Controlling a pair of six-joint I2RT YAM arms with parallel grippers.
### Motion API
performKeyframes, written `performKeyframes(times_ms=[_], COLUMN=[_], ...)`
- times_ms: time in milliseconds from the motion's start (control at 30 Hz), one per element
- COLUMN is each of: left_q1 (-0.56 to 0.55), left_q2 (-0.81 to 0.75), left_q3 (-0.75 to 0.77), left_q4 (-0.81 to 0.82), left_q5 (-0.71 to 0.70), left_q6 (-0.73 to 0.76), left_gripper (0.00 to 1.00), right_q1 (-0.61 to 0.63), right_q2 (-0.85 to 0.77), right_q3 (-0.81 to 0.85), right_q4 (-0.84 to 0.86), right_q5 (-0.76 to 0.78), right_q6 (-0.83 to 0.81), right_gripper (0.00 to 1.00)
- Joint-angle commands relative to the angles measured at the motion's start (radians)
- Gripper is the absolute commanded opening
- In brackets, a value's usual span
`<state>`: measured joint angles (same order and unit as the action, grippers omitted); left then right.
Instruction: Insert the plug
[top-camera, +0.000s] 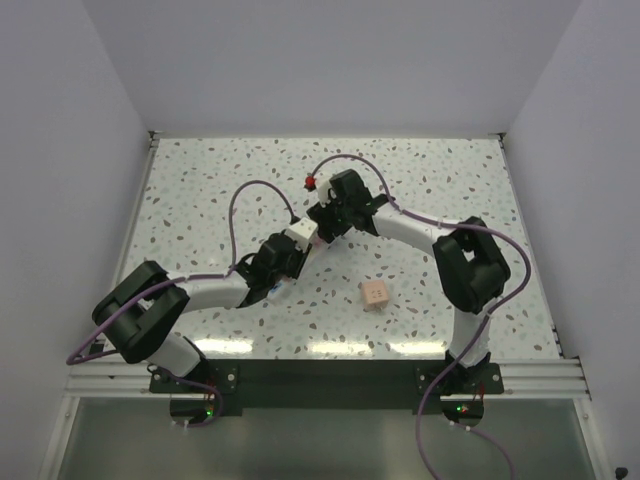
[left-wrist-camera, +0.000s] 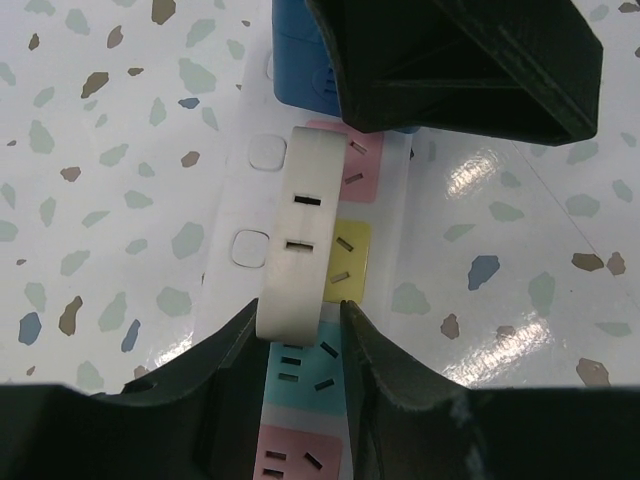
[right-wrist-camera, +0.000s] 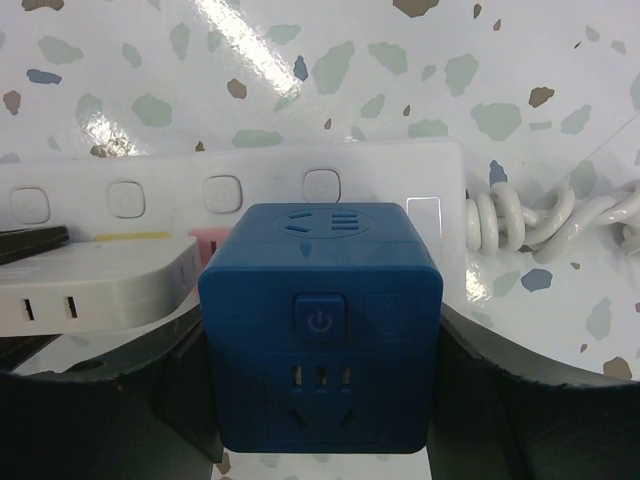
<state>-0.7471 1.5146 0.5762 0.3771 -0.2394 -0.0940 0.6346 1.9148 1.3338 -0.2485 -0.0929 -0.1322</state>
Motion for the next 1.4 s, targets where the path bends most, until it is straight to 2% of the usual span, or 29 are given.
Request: performKeyframes(times_ms=[0,233,400,600,1367], left_q1=[0.009,0.026,0.048,0.068,0.078], left_q2=[0.019,0.036,0.07,0.099,0.101], left_q3=[0.016,0.022,0.042,0.056,0.056], left_q4=[-0.012,0.0,0.003,0.002,0.0], left_q5=[0.014,0.04,0.057,0.1,0.155], left_q6=[-0.004,-0.004,-0.007,-0.01,-0.007], left_gripper=[0.38,0.29,0.28,0.21,0.14], right_q1=[0.0,0.0,-0.001,0.016,0.04], right_q2=[0.107,0.158,0.179,0.188,0.224], right_q3=[-0.054,-0.036,-0.036,-0.065,-0.13], right_q4=[-0.072,-0.089,-0.09,-0.081,-0.034], right_q5=[-0.001,-0.004,0.001,0.019,0.09], right_q6=[0.045,0.057,0.065,0.083,0.204], right_gripper=[0.0,0.0,0.0,0.0,0.0])
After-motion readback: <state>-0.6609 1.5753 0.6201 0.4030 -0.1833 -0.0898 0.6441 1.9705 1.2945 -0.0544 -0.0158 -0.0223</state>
